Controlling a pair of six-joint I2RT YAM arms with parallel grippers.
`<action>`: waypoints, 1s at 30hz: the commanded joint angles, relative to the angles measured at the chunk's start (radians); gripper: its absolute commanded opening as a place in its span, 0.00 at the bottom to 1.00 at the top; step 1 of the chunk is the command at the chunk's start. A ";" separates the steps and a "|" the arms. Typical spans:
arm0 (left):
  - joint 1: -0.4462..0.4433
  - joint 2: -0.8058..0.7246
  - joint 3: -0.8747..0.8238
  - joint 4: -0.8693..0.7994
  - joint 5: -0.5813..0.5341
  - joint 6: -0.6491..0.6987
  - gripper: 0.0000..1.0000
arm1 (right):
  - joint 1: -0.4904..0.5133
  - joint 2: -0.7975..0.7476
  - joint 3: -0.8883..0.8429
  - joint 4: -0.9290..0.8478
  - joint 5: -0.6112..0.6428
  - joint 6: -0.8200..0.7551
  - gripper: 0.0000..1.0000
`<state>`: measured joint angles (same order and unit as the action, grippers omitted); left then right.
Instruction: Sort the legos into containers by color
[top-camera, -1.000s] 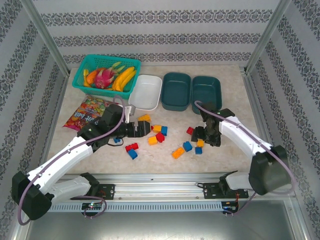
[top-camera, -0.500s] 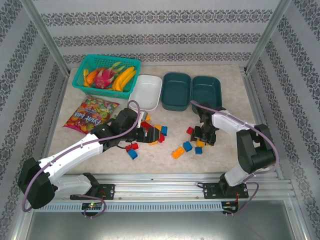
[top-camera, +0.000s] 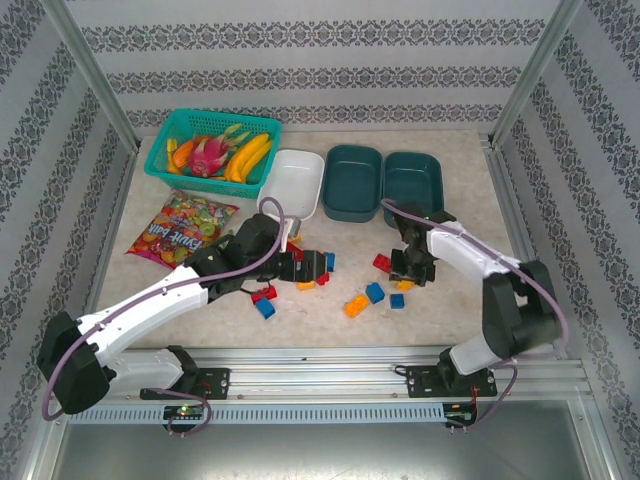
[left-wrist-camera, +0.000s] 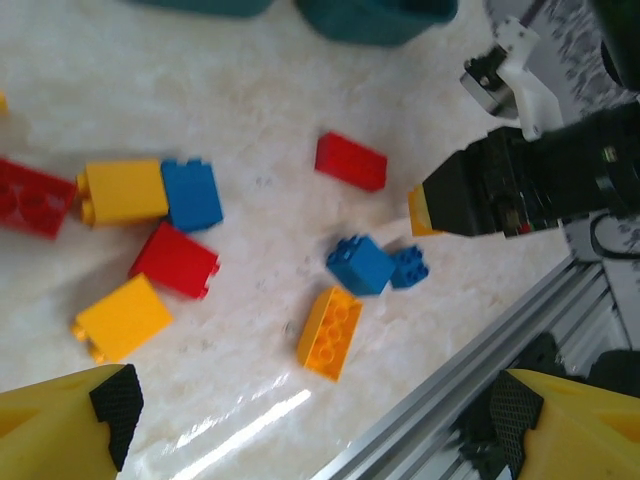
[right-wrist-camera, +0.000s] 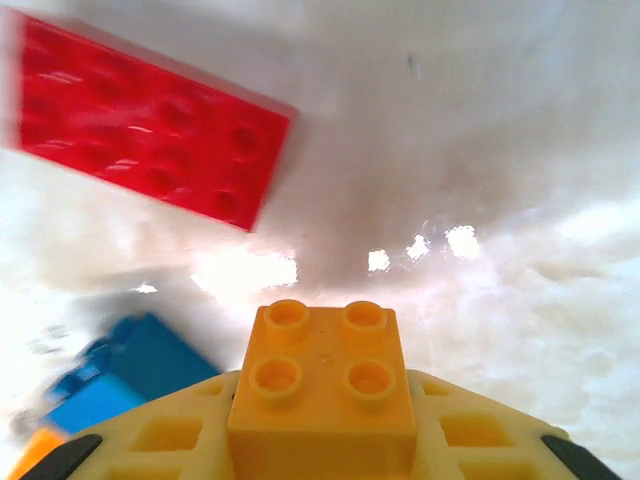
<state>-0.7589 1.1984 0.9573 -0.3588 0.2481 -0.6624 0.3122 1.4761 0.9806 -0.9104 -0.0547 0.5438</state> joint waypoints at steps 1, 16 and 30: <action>0.001 0.022 0.132 -0.003 -0.053 -0.010 0.94 | -0.015 -0.081 0.120 -0.077 0.067 -0.003 0.31; 0.159 0.417 0.621 -0.051 0.093 0.047 0.93 | -0.214 0.421 0.658 -0.034 0.029 -0.105 0.29; 0.154 0.766 1.074 -0.198 0.146 0.115 0.90 | -0.271 0.877 1.074 -0.151 -0.031 -0.110 0.33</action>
<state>-0.6067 1.9469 1.9694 -0.4961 0.3710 -0.5827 0.0429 2.3116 1.9873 -0.9890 -0.0643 0.4442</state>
